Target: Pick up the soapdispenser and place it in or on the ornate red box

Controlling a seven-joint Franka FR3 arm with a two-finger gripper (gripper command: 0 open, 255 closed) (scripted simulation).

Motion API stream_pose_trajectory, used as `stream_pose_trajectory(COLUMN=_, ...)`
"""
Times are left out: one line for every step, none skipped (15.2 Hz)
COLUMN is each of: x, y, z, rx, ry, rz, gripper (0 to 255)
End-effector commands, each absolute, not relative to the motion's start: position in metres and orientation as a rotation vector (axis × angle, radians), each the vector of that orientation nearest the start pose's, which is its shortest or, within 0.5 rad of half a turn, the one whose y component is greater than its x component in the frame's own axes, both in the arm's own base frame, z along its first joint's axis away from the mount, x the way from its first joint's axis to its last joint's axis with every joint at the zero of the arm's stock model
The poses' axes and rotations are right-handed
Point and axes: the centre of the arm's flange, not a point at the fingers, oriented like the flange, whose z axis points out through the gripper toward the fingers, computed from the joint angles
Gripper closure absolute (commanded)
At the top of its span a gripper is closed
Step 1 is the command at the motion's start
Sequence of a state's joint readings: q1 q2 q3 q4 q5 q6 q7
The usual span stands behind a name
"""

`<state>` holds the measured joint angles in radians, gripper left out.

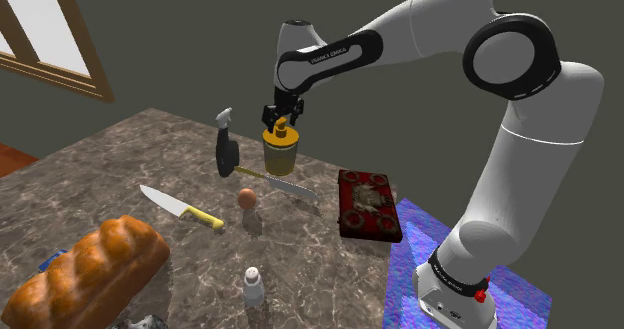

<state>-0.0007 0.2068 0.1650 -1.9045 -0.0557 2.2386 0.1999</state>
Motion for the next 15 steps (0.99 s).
stream_pose_trajectory(x=0.611, y=0.095, z=0.4048, rx=-3.123, ry=0.015, rz=-0.205, gripper=0)
stream_pose_trajectory(x=0.611, y=0.095, z=0.4048, rx=-3.123, ry=0.015, rz=-0.205, gripper=0)
stream_pose_trajectory(x=0.611, y=0.095, z=0.4048, rx=-3.123, ry=0.015, rz=-0.205, gripper=0)
stream_pose_trajectory(x=0.611, y=0.095, z=0.4049, rx=-3.123, ry=0.015, rz=-0.205, gripper=0)
stream_pose_trajectory(x=0.611, y=0.095, z=0.4049, rx=-3.123, ry=0.015, rz=-0.205, gripper=255)
stream_pose_trajectory(x=0.611, y=0.095, z=0.4049, rx=-3.123, ry=0.015, rz=-0.205, gripper=255)
stream_pose_trajectory(x=0.611, y=0.095, z=0.4049, rx=-3.123, ry=0.015, rz=-0.205, gripper=255)
stream_pose_trajectory(x=0.6109, y=0.095, z=0.4049, rx=-3.123, ry=0.015, rz=-0.205, gripper=255)
stream_pose_trajectory(x=0.611, y=0.0951, z=0.4049, rx=-3.123, ry=0.015, rz=-0.205, gripper=255)
stream_pose_trajectory(x=0.611, y=0.0951, z=0.405, rx=-3.123, ry=0.015, rz=-0.205, gripper=255)
stream_pose_trajectory(x=0.6111, y=0.0952, z=0.4051, rx=-3.123, ry=0.015, rz=-0.205, gripper=255)
stream_pose_trajectory(x=0.611, y=0.0952, z=0.4052, rx=-3.123, ry=0.015, rz=-0.205, gripper=255)
stream_pose_trajectory(x=0.611, y=0.0953, z=0.4052, rx=-3.123, ry=0.015, rz=-0.205, gripper=255)
stream_pose_trajectory(x=0.611, y=0.095, z=0.4048, rx=-3.123, ry=0.015, rz=-0.205, gripper=255)
stream_pose_trajectory(x=0.611, y=0.095, z=0.4101, rx=-3.123, ry=0.015, rz=-0.205, gripper=255)
